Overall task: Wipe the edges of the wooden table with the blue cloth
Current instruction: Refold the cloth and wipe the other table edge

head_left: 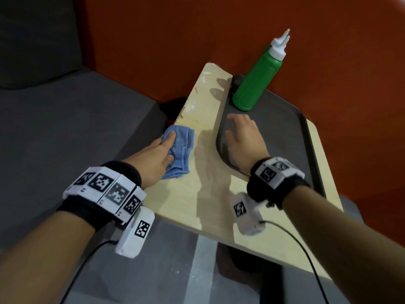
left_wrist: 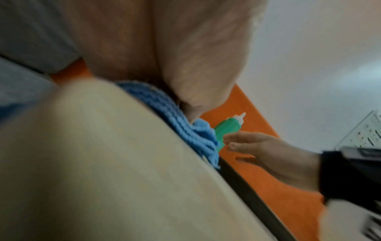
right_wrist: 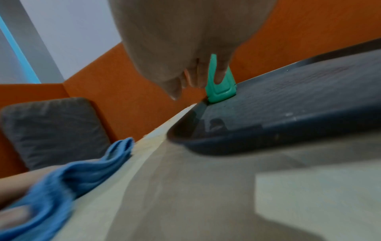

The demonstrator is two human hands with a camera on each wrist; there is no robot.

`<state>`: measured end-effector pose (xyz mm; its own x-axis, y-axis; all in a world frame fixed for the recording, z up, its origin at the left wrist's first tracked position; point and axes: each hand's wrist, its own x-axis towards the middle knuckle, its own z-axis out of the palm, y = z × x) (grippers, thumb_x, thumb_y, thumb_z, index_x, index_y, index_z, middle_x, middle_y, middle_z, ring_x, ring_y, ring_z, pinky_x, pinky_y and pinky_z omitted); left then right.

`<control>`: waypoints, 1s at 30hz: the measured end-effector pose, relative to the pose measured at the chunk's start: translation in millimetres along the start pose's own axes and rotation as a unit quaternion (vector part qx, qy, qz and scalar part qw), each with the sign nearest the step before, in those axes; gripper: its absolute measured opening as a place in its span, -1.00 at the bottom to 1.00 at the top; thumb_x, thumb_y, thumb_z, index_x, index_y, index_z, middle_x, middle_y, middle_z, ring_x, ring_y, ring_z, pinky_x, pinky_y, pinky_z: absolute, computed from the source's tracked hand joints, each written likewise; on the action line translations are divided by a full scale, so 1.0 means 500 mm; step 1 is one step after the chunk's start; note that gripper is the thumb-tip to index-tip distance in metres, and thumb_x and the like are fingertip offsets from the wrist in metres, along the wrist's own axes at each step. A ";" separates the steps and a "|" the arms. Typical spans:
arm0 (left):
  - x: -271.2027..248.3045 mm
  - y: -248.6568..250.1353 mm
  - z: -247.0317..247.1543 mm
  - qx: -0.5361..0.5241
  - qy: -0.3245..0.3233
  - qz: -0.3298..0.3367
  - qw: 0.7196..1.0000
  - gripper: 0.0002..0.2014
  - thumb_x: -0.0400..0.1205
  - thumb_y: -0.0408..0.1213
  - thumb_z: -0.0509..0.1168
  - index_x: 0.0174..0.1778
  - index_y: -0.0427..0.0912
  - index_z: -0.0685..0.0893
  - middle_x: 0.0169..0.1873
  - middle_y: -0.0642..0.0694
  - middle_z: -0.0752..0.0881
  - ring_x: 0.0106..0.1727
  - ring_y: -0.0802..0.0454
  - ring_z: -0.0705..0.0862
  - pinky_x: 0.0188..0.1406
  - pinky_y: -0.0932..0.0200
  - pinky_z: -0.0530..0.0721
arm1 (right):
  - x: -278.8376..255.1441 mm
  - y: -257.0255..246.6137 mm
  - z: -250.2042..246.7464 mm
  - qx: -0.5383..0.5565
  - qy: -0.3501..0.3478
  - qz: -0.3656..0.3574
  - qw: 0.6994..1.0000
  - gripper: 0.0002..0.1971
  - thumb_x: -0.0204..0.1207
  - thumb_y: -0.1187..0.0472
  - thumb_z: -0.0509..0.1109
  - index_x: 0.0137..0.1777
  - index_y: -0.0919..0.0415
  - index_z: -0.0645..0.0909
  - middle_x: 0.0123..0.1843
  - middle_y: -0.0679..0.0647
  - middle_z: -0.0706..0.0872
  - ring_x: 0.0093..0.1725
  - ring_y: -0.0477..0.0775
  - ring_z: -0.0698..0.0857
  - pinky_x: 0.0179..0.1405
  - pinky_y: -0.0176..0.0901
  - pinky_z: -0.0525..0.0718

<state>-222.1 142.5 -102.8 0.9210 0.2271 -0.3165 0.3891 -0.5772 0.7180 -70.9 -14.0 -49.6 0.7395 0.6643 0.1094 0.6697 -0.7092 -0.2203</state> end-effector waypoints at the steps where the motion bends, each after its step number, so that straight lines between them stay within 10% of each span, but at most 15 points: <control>1: 0.005 0.003 -0.003 0.001 0.000 0.002 1.000 -0.38 0.80 -0.22 -0.05 0.70 0.00 -0.24 0.71 0.03 -0.13 0.71 -0.01 0.07 0.61 0.15 0.14 | 0.027 0.016 -0.001 -0.008 -0.029 0.024 0.999 -0.50 0.66 0.23 0.16 0.60 0.22 0.25 0.60 0.17 0.32 0.57 0.21 0.30 0.51 0.02 0.32; 4: 0.018 0.009 -0.007 0.008 -0.004 0.004 1.000 -0.39 0.80 -0.21 -0.07 0.70 -0.04 -0.24 0.71 0.01 -0.11 0.68 -0.03 0.15 0.56 0.19 0.20 | 0.088 0.058 0.007 -0.010 -0.120 0.070 0.990 -0.39 0.70 0.19 0.11 0.70 0.21 -0.03 0.74 0.16 -0.05 0.71 0.19 0.01 0.65 0.00 0.05; 11: 0.033 0.010 -0.042 0.087 -0.092 -0.017 0.992 -0.36 0.81 -0.20 -0.08 0.67 -0.12 -0.36 0.70 -0.09 -0.26 0.73 0.02 -0.09 0.60 0.24 0.05 | 0.114 0.079 0.032 -0.082 -0.287 0.098 0.949 -0.25 0.69 -0.06 0.14 0.70 0.23 -0.14 0.74 0.21 -0.16 0.70 0.31 -0.04 0.63 0.16 0.15; 23: 0.045 0.002 -0.072 0.073 -0.025 0.037 0.996 -0.38 0.75 -0.16 0.08 0.71 0.00 -0.02 0.67 -0.11 0.22 0.64 -0.03 0.29 0.57 0.09 0.23 | 0.123 0.053 0.029 -0.133 -0.318 0.126 0.930 -0.26 0.71 0.01 0.13 0.69 0.22 -0.22 0.73 0.18 -0.27 0.71 0.28 -0.12 0.64 0.15 0.05; 27: 0.010 -0.031 -0.069 0.030 -0.115 0.044 0.992 -0.43 0.77 -0.20 0.04 0.71 -0.04 0.00 0.45 -0.15 0.47 0.45 -0.03 0.48 0.62 -0.04 0.25 | 0.125 0.038 0.018 -0.144 -0.326 0.133 0.925 -0.27 0.71 0.04 0.14 0.69 0.23 -0.22 0.73 0.18 -0.28 0.71 0.27 -0.10 0.62 0.10 0.08; 30: 0.025 -0.041 -0.085 0.037 -0.161 0.055 0.985 -0.34 0.77 -0.17 0.03 0.69 0.06 -0.23 0.62 -0.15 0.30 0.52 -0.13 0.44 0.54 -0.03 0.39 | 0.121 0.031 0.013 -0.139 -0.334 0.140 0.922 -0.28 0.71 0.08 0.15 0.69 0.22 -0.21 0.73 0.18 -0.28 0.71 0.25 -0.11 0.61 0.05 0.08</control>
<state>-217.6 190.5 -95.3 0.8990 -0.0932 -0.4280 0.2739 -0.6429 0.7153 -16.2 16.9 -52.8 0.7413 0.3773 -0.5551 0.5193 -0.8464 0.1182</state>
